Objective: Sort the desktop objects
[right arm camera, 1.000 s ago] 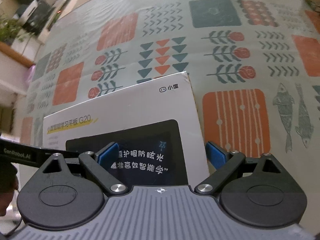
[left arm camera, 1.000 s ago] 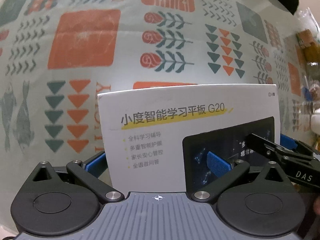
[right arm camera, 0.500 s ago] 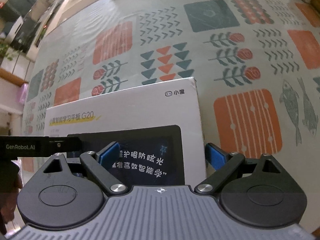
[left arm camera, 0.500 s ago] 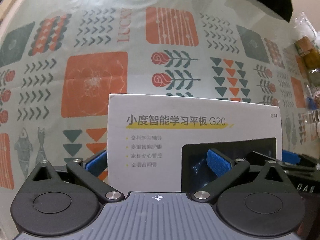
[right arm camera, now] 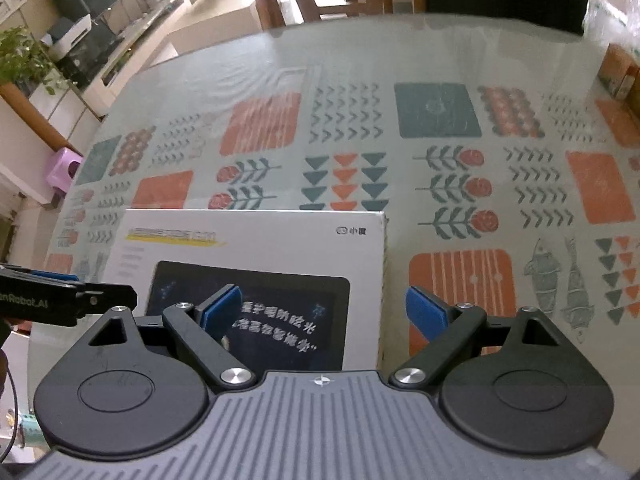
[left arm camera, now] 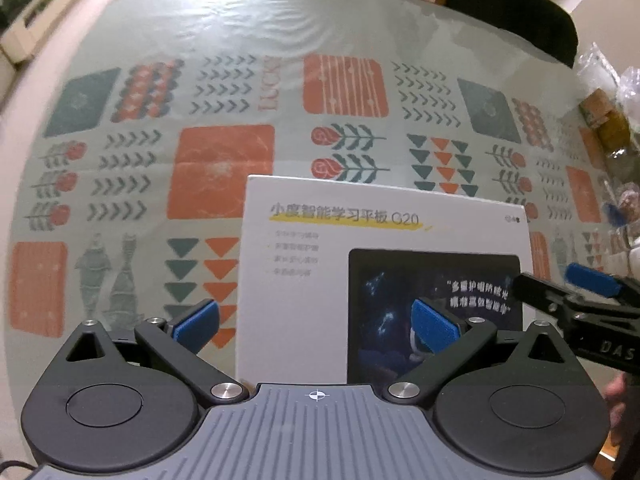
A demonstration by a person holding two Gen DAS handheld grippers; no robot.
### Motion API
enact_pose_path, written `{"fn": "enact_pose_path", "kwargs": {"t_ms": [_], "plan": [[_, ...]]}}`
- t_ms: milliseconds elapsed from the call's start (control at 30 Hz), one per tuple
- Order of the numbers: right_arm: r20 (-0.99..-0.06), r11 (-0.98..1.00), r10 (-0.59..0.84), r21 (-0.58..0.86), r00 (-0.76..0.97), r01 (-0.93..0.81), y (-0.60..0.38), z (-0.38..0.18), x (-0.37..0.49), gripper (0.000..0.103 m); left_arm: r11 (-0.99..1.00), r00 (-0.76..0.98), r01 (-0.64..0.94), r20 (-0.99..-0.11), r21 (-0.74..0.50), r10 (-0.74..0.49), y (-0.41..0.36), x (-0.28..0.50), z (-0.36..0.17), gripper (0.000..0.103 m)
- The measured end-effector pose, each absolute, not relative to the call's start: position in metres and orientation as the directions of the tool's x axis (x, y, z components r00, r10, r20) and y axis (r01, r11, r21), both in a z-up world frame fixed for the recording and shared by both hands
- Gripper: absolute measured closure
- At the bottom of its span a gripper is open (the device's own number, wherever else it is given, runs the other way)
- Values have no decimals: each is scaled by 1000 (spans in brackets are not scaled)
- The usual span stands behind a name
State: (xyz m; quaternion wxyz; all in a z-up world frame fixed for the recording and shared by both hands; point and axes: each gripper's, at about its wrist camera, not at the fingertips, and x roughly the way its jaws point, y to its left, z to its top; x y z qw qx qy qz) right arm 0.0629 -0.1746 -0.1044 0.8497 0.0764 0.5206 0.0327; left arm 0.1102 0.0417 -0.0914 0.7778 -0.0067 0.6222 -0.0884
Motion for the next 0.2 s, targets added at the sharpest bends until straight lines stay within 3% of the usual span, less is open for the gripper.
{"fn": "enact_pose_path", "kwargs": {"t_ms": [200], "plan": [[-862,997,35,63,505,38,-159,-86,48,0,989,286,143,-954,-50,-90,31,96,-75,0]]}}
